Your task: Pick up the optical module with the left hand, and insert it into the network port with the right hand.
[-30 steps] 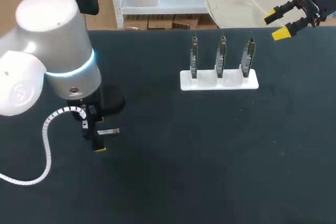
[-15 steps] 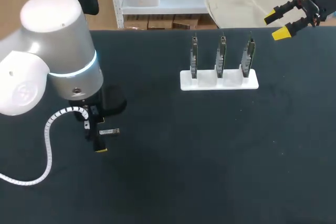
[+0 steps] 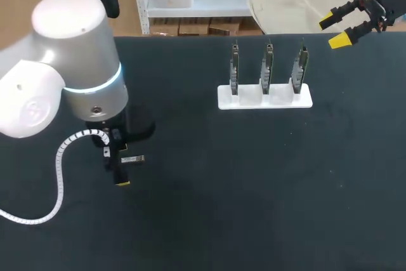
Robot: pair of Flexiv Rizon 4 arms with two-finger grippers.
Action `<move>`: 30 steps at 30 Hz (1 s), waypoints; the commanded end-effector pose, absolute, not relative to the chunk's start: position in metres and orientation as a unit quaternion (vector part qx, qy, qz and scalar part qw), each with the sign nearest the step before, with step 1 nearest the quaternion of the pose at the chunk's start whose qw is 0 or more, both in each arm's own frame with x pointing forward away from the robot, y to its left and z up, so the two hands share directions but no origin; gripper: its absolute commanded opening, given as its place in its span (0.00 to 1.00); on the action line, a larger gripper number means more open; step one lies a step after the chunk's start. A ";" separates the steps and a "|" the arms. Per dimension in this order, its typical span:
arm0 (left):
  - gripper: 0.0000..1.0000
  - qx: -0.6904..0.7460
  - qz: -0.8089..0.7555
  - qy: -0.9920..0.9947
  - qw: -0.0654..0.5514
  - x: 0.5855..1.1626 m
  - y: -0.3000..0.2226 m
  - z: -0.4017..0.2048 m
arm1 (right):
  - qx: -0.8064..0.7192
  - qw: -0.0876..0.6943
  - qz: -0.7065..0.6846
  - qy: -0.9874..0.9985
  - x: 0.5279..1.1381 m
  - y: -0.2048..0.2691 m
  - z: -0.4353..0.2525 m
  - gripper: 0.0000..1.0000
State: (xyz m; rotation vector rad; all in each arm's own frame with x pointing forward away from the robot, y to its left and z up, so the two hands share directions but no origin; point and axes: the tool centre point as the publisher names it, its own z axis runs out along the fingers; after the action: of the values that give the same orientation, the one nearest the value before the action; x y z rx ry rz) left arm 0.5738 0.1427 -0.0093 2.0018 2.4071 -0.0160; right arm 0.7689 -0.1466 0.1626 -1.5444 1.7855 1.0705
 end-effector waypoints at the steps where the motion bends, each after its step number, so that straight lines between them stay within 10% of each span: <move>1: 1.00 0.640 -0.007 0.768 0.004 0.578 0.142 -0.009 | -0.573 0.273 0.396 0.664 0.767 -0.146 0.163 1.00; 30: 1.00 0.635 -0.005 0.773 -0.008 0.577 0.147 -0.011 | -0.573 0.273 0.396 0.664 0.767 -0.146 0.163 1.00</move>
State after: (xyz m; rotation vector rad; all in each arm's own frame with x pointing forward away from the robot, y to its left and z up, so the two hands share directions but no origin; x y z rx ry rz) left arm 0.5746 0.1468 -0.0108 1.9995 2.4355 -0.0141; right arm 0.7689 -0.1466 0.1626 -1.5444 1.7855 1.0705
